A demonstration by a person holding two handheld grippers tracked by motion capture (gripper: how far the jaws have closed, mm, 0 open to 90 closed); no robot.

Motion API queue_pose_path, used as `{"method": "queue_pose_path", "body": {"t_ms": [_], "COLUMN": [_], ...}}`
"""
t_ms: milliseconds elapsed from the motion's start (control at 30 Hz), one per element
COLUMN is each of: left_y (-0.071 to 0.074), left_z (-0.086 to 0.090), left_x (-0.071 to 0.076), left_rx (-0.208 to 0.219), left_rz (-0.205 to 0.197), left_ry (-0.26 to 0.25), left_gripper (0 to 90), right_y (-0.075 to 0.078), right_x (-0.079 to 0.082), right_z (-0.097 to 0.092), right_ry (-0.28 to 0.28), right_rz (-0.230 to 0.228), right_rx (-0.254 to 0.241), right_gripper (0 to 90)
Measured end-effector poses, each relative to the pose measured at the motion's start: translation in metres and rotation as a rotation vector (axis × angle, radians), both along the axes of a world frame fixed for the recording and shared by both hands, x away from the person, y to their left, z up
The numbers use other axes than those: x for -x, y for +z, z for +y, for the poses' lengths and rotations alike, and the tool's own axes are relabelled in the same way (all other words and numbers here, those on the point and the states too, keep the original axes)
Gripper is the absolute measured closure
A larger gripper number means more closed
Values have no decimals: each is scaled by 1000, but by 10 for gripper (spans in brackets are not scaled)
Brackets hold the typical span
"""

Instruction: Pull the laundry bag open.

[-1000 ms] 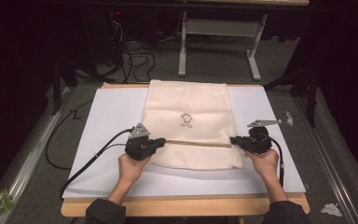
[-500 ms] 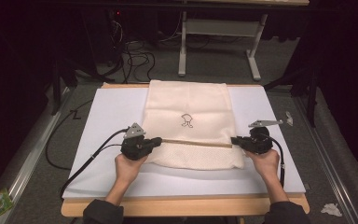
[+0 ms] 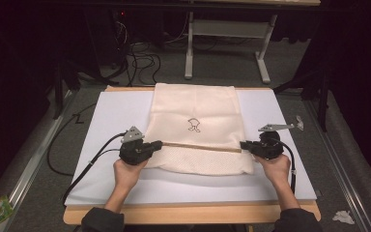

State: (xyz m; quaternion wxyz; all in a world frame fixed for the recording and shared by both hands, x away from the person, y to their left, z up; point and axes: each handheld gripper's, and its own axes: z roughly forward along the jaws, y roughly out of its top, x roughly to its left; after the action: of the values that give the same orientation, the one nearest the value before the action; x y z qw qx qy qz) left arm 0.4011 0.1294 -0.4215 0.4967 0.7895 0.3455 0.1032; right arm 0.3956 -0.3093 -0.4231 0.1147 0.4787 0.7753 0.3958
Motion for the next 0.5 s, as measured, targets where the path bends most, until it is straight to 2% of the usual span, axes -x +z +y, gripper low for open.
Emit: {"method": "queue_pose_path", "body": {"t_ms": [500], "left_y": [0], "left_z": [2], "left_x": [1], "left_rx": [-2], "left_rz": [-6], "left_ry": [2], "left_gripper": [870], "right_y": [1], "right_x": [0], "right_z": [0], "right_ry": [5], "right_rz": [-3], "right_rx": [5], "right_gripper": [858]}}
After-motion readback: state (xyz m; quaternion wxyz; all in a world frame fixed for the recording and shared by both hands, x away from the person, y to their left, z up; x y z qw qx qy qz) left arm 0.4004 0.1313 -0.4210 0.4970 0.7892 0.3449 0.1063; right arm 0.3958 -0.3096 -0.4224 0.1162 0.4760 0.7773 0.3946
